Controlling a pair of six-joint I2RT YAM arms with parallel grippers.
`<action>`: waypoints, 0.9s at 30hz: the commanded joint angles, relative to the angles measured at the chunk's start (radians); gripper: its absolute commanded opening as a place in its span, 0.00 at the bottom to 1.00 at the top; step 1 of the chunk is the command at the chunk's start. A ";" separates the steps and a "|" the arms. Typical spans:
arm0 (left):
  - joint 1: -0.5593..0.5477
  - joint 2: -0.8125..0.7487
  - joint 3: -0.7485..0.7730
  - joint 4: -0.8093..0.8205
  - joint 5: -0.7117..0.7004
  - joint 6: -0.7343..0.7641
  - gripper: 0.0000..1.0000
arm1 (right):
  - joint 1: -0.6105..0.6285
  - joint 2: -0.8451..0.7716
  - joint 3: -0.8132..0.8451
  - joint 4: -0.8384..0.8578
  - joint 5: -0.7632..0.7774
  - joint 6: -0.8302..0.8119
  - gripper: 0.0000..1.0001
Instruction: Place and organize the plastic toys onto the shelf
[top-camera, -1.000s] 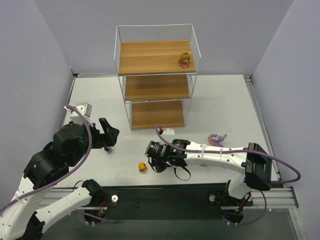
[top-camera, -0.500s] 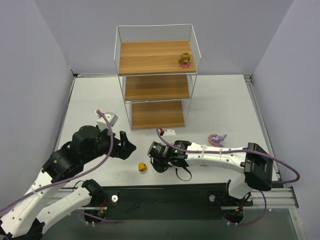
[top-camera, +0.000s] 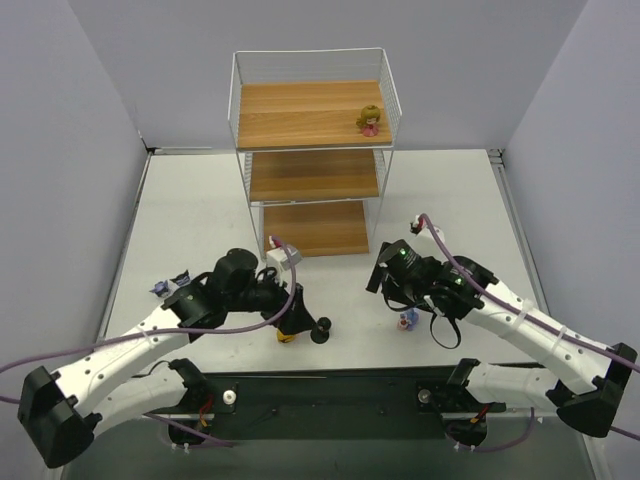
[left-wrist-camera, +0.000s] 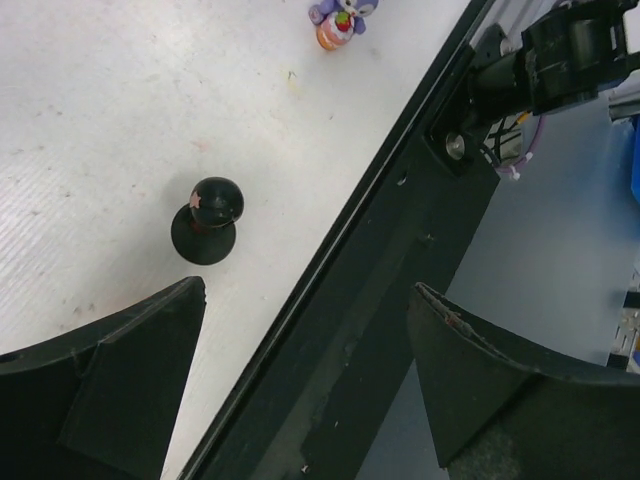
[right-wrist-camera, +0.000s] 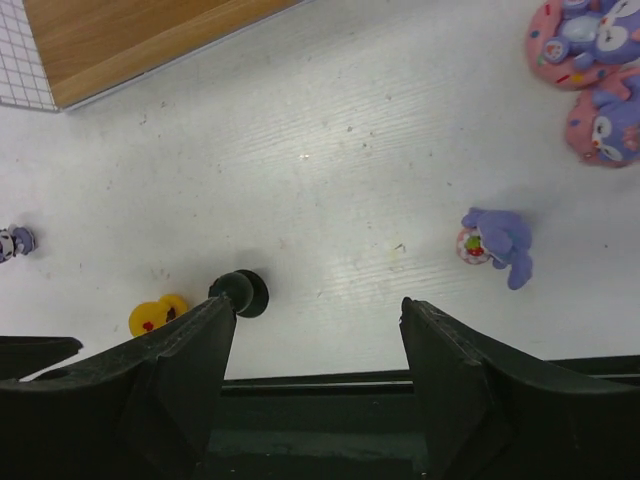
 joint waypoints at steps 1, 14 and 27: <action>-0.062 0.126 -0.008 0.164 0.002 0.042 0.89 | -0.050 -0.038 0.050 -0.111 0.005 -0.034 0.69; -0.145 0.375 -0.007 0.267 -0.184 0.035 0.80 | -0.131 -0.106 0.018 -0.111 -0.038 -0.069 0.68; -0.149 0.472 -0.045 0.356 -0.233 0.004 0.75 | -0.154 -0.142 0.003 -0.114 -0.049 -0.079 0.68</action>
